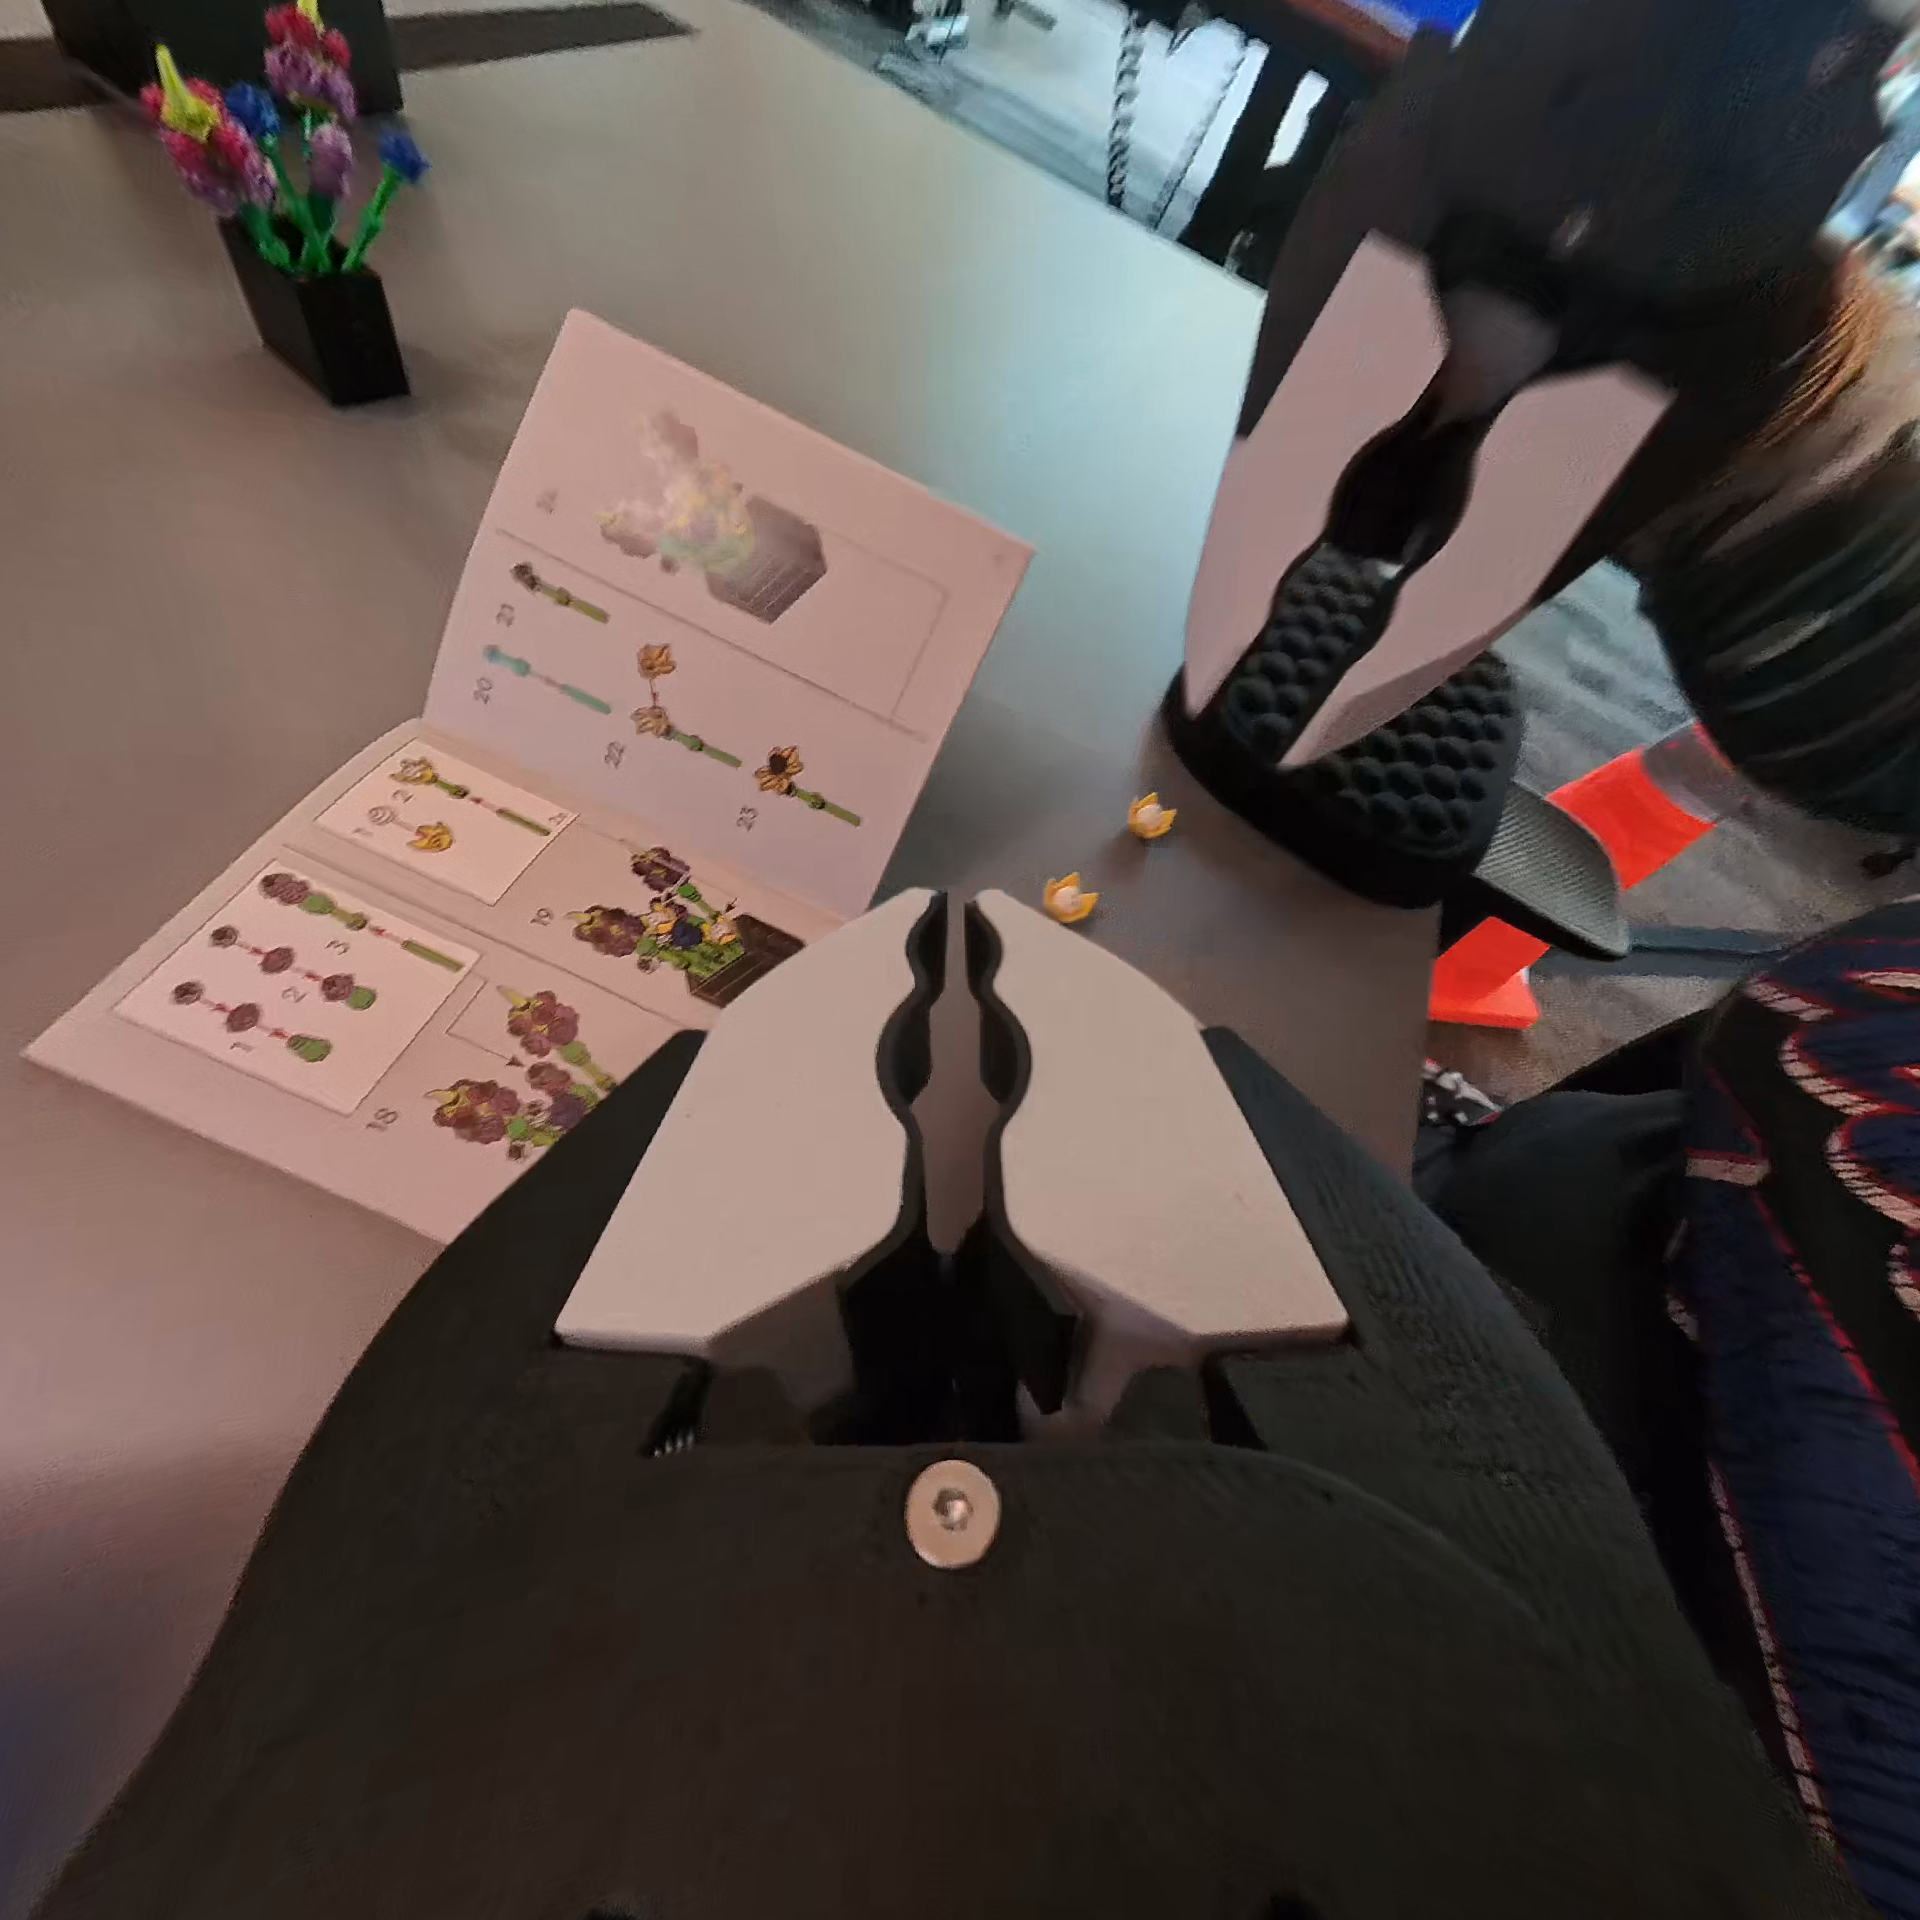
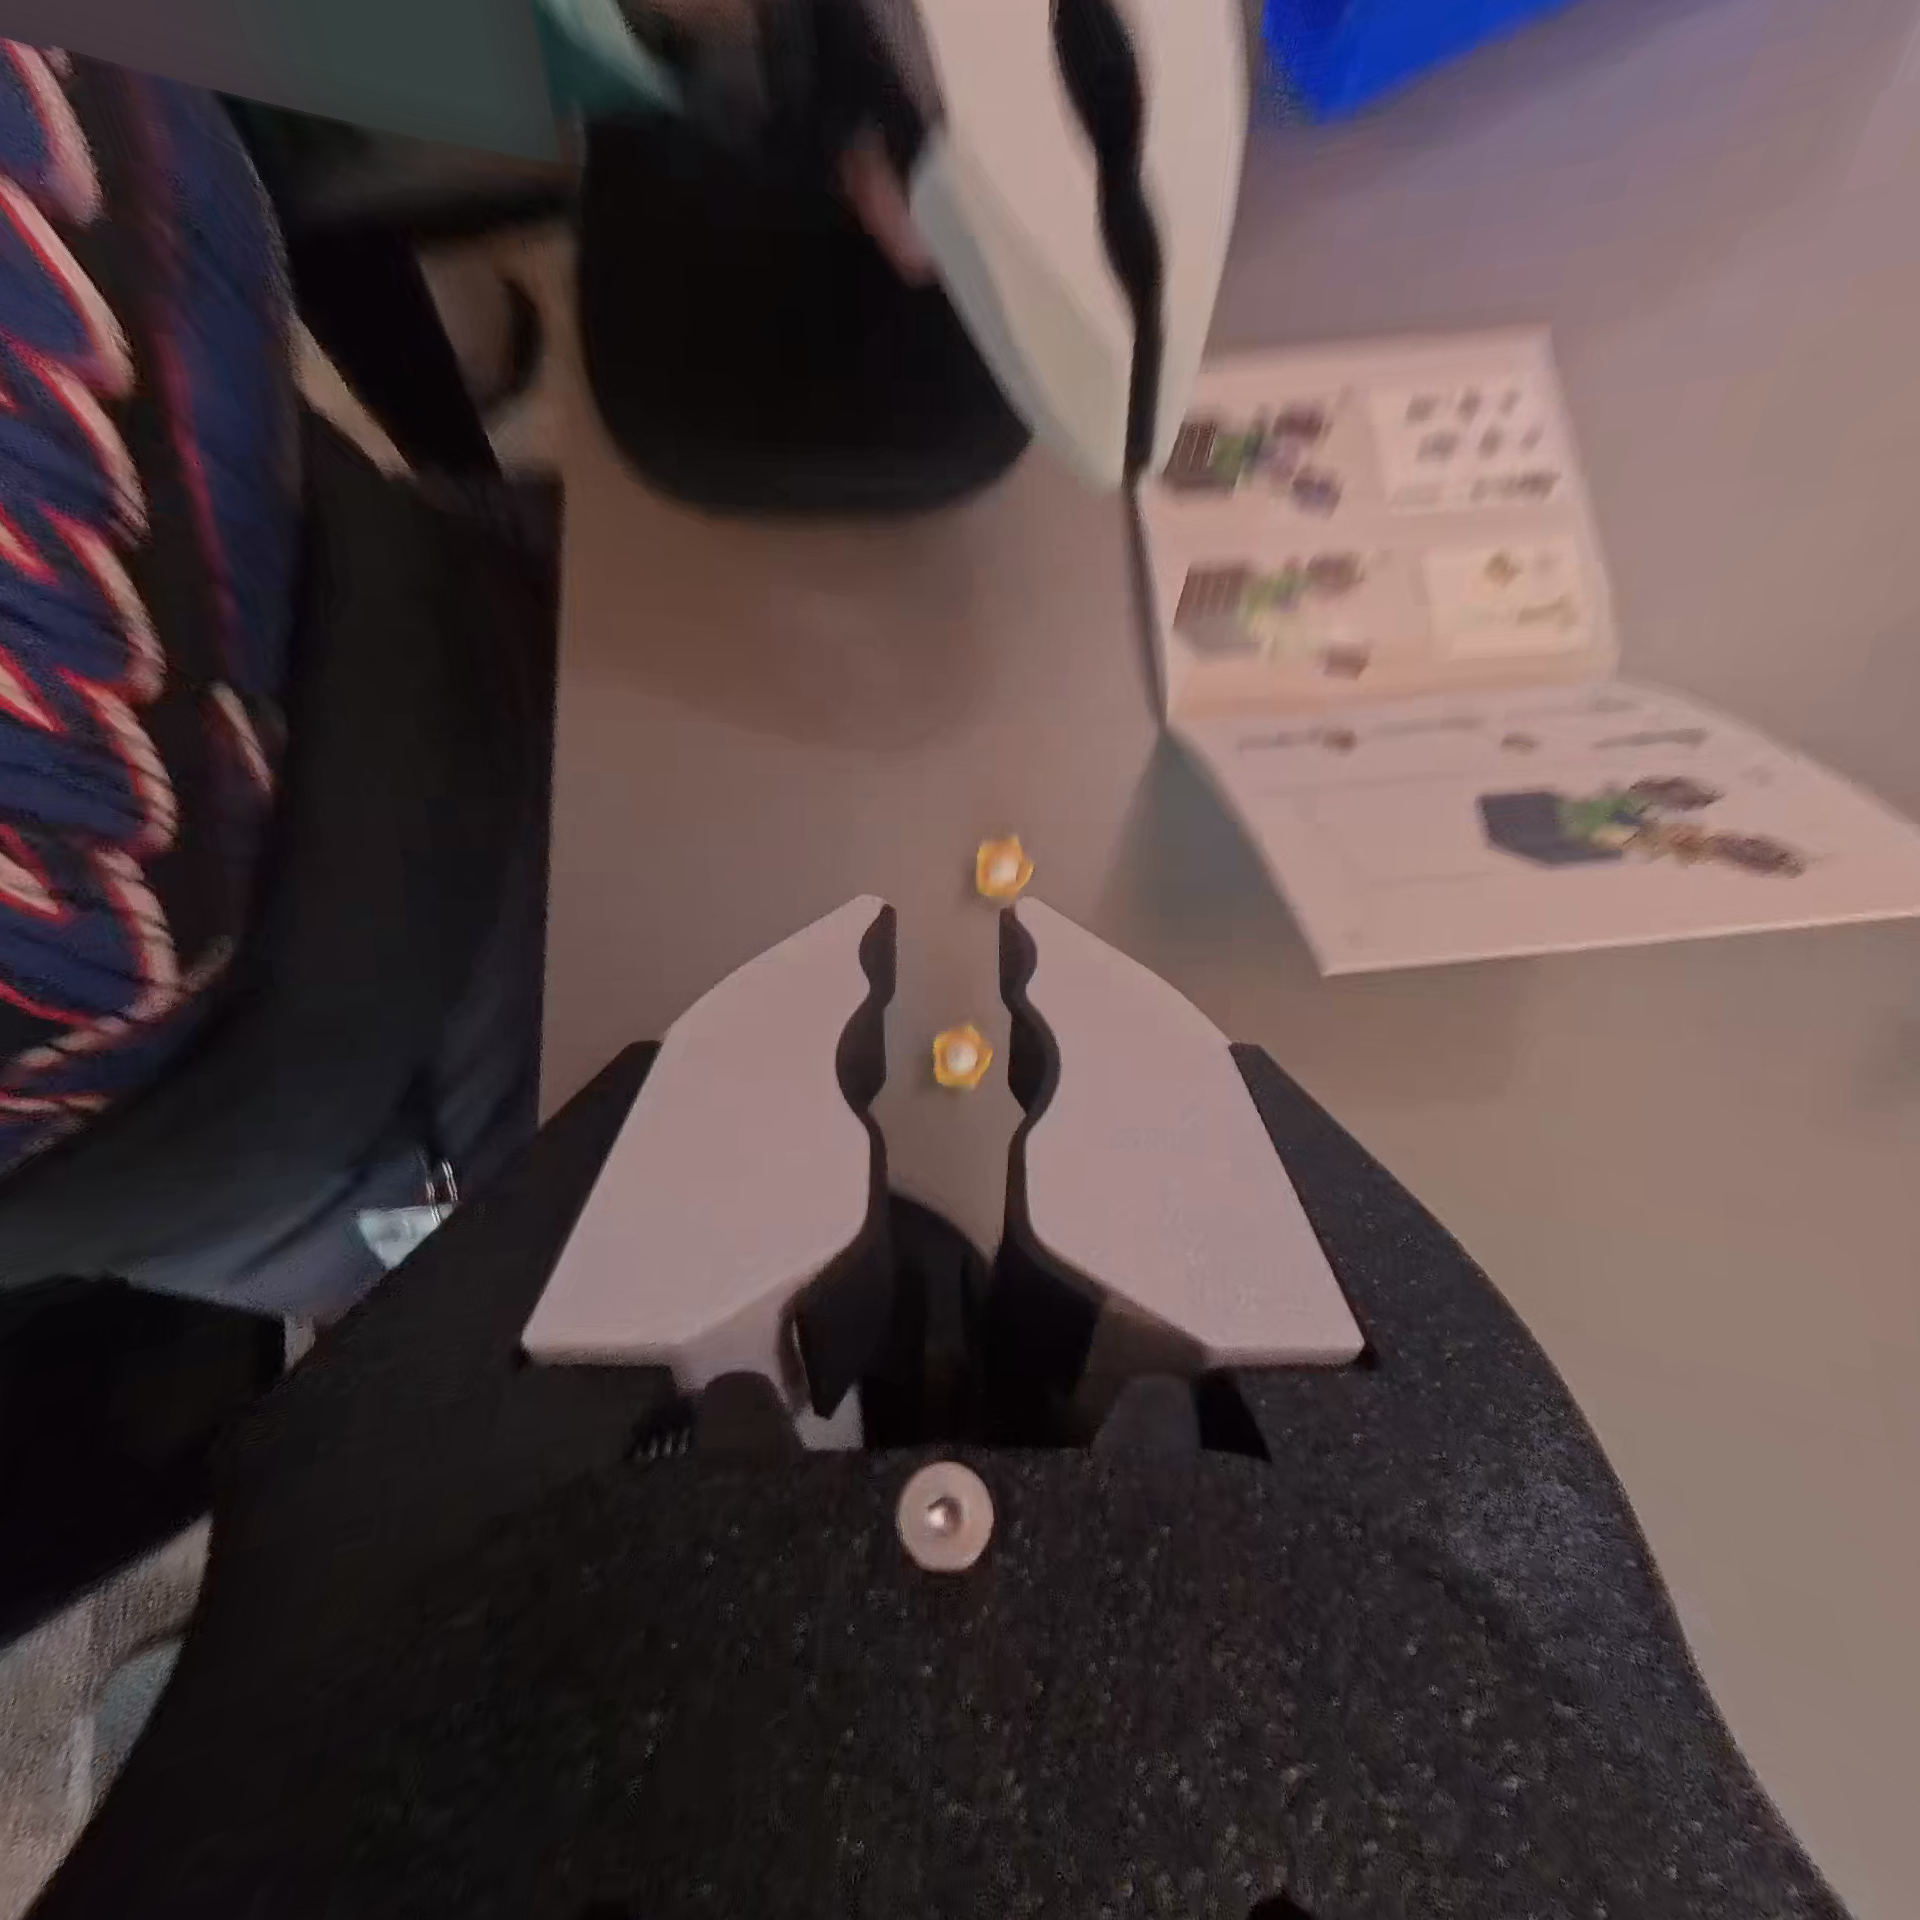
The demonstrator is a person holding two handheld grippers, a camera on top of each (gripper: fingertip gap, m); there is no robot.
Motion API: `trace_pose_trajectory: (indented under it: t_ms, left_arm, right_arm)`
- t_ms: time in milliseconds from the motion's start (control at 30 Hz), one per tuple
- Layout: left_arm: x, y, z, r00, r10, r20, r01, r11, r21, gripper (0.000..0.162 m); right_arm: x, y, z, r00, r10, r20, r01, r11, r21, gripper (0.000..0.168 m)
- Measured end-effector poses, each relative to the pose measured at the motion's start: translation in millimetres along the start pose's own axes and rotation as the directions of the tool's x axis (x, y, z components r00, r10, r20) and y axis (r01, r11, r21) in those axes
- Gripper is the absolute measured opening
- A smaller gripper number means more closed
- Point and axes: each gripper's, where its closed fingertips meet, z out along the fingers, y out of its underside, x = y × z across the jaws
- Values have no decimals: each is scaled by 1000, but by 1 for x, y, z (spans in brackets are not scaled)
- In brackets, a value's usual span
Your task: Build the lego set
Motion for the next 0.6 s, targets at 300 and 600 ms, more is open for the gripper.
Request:
trace_pose_trajectory:
  t_ms: [300,600]
  left_arm:
    - [-61,32,8,953,174,249,-65,917,-394,23]
    - [-77,38,10,967,129,220,-28,911,-412,22]
  right_arm:
    - [79,-23,26,988,23,-151,-25,1000,-13,19]
    - [84,21,43,977,154,-149,-169,981,-92,19]
